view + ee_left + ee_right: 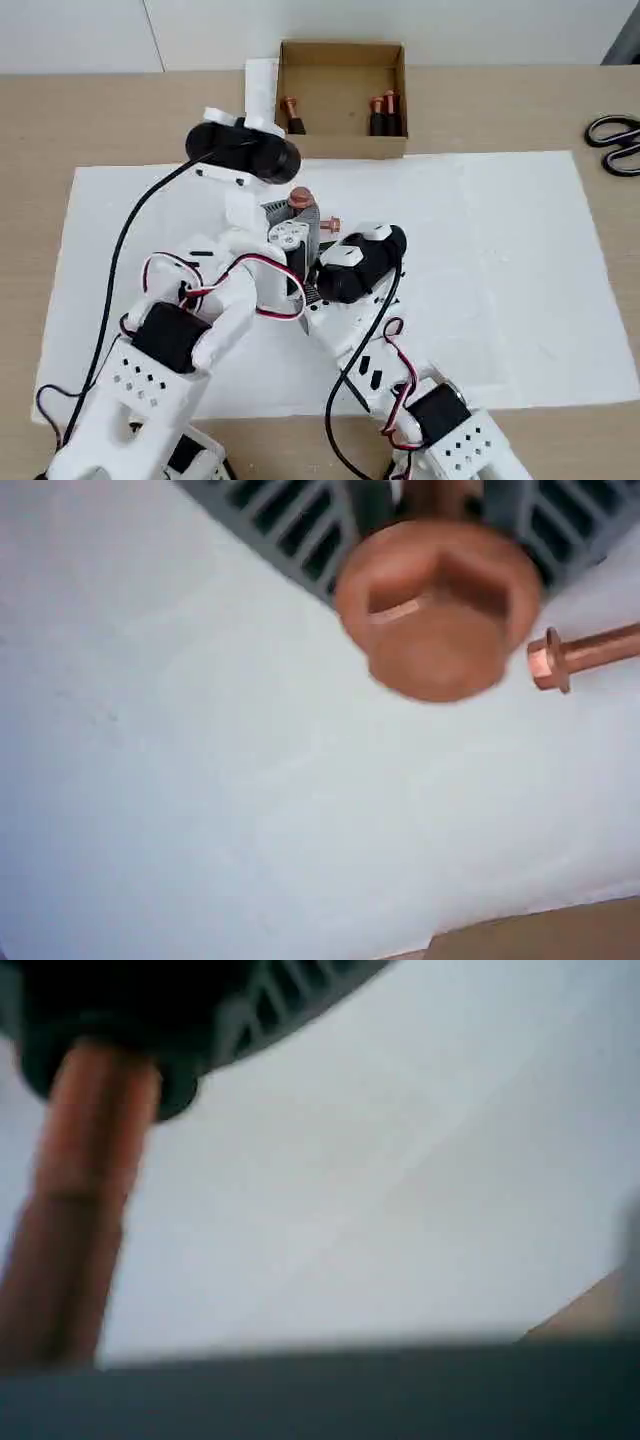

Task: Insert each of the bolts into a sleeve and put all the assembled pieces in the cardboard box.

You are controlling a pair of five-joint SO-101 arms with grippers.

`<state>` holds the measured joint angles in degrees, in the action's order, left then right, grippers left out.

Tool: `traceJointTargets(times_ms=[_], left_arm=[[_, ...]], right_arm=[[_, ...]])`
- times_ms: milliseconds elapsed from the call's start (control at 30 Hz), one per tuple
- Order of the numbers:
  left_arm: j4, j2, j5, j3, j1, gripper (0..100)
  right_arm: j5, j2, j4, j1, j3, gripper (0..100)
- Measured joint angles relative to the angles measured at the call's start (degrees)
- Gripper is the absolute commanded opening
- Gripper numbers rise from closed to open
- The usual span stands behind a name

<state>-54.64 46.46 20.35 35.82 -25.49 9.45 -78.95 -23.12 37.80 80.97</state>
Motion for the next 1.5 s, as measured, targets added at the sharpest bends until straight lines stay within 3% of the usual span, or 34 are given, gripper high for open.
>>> traceJointTargets(times_ms=[1500], left_arm=[[-1.49,1.23,0.44,5.54,-0.26,1]], right_arm=[[0.09,0.09,-0.09,0.00,0.35,0.3]])
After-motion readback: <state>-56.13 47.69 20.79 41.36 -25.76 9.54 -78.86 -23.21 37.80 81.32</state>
